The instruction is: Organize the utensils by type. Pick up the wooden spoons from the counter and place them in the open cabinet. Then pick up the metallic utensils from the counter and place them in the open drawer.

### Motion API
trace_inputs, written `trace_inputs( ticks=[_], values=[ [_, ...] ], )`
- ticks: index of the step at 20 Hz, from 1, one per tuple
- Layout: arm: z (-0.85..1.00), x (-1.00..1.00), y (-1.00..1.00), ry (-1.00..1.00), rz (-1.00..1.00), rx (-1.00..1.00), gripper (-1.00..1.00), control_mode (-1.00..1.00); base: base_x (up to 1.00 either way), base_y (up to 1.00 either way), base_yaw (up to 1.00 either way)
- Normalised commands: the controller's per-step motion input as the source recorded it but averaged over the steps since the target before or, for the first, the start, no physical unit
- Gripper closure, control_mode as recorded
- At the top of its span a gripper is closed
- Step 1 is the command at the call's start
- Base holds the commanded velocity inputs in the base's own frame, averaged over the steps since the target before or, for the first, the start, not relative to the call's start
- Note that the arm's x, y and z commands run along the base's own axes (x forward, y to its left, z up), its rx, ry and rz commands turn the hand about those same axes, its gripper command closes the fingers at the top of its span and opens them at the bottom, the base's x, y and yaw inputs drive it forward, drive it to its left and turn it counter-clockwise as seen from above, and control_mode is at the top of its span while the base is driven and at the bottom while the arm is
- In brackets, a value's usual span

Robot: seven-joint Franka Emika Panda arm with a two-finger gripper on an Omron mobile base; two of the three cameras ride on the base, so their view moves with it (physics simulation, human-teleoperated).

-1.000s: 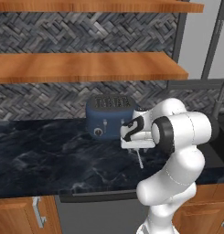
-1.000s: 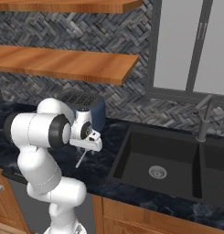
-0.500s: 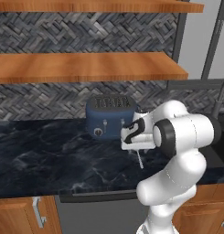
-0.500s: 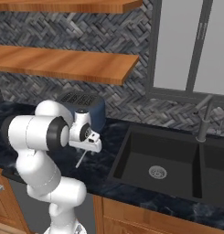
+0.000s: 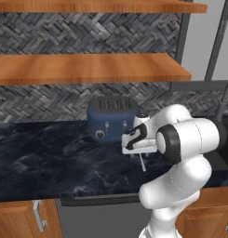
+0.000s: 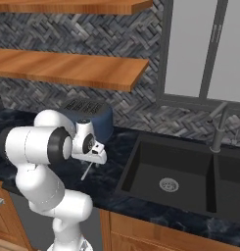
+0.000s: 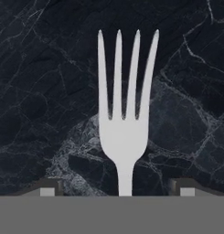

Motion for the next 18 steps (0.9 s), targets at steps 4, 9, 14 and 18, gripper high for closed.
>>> trace_inputs(
  ticks=[4, 9, 14, 18],
  values=[
    [-0.60, 0.06, 0.00, 0.00, 0.00, -0.07, -1.00, -1.00, 0.00, 0.00, 0.00],
    [-0.63, -0.09, 0.00, 0.00, 0.00, -0.04, -1.00, -1.00, 0.00, 0.00, 0.00],
    [-0.63, -0.22, -0.11, -0.04, 0.00, 0.00, -1.00, -1.00, 0.00, 0.00, 0.00],
    [-0.61, -0.29, -0.20, -0.11, 0.00, 0.00, -1.00, -1.00, 0.00, 0.00, 0.00]
  ],
)
